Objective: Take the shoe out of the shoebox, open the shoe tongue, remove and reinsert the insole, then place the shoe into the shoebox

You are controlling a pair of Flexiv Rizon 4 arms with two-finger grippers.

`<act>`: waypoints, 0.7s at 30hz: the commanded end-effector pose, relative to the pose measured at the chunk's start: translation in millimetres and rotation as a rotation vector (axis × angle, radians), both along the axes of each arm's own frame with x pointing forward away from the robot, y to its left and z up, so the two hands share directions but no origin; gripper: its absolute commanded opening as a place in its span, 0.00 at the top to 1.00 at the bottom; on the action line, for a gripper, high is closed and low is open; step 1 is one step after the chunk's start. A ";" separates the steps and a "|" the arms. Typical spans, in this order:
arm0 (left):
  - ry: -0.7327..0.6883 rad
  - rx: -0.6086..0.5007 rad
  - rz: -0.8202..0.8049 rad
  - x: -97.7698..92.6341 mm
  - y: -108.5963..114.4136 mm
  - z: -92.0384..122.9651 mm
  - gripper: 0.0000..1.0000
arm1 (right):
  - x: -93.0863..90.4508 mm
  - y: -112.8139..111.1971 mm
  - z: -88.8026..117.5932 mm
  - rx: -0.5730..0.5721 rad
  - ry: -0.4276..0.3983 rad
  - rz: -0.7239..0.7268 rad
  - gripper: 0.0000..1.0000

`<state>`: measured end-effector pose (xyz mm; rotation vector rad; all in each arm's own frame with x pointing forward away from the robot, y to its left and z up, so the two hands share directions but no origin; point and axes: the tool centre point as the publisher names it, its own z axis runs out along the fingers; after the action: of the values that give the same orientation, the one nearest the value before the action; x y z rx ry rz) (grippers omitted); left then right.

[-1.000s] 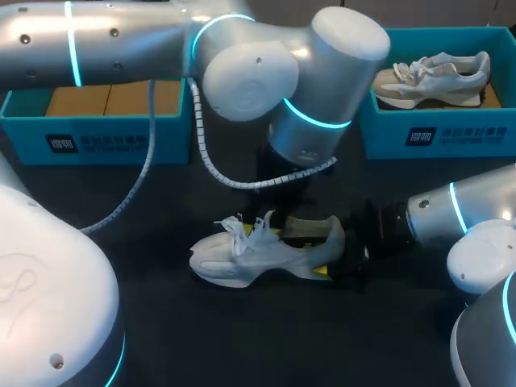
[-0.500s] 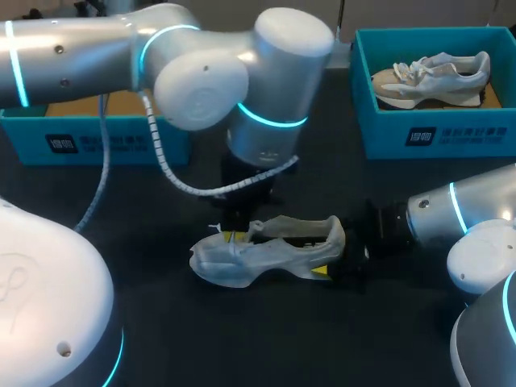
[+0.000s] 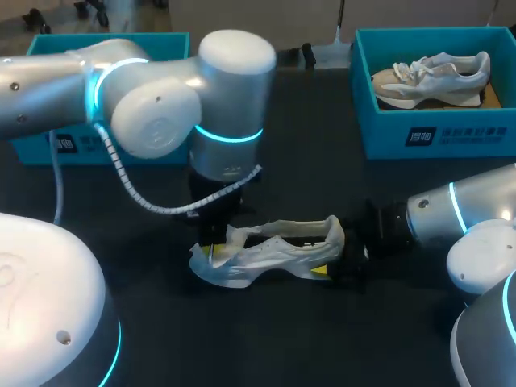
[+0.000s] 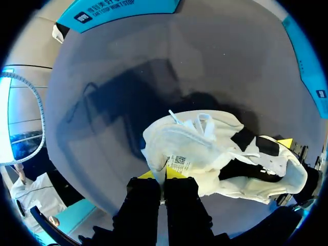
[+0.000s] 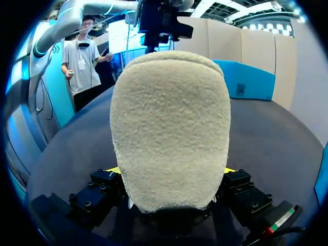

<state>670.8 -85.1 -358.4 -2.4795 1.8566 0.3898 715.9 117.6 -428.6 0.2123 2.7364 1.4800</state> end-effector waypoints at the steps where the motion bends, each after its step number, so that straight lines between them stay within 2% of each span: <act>1: -0.008 -0.038 0.013 -3.3 10.3 -10.7 0.82 | 1.3 2.7 -3.9 -0.003 0.000 -0.002 1.00; 2: -0.006 -0.037 0.016 -3.5 11.3 -11.4 0.68 | 1.3 2.7 -3.9 -0.003 0.000 -0.002 1.00; 5: -0.005 -0.030 0.025 -3.9 15.9 -14.9 0.51 | 1.3 2.7 -3.9 -0.003 0.000 -0.002 1.00; 7: 0.001 -0.022 0.029 -4.6 19.2 -18.0 0.44 | 1.3 2.7 -3.9 -0.003 0.000 -0.002 1.00; 10: 0.003 -0.015 0.032 -5.6 22.4 -19.5 0.38 | 1.3 2.7 -3.9 -0.003 0.000 -0.002 1.00; 15: 0.003 -0.017 0.046 -5.8 32.3 -15.4 0.22 | 1.3 2.7 -3.9 -0.003 0.000 -0.002 1.00; 16: 0.007 -0.012 0.031 -5.5 33.2 -14.7 0.17 | 1.3 2.7 -3.9 -0.003 0.000 -0.002 1.00; 18: 0.004 -0.017 -0.008 -6.7 34.2 -10.1 0.00 | 1.3 2.7 -3.9 -0.003 0.000 -0.002 1.00; 21: -0.018 -0.073 -0.110 -7.1 29.9 9.7 0.00 | 1.3 2.7 -3.9 -0.003 0.000 -0.002 1.00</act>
<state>666.9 -58.2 -368.7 -2.4584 1.9246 0.3799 716.0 117.5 -428.9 0.2127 2.7369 1.4793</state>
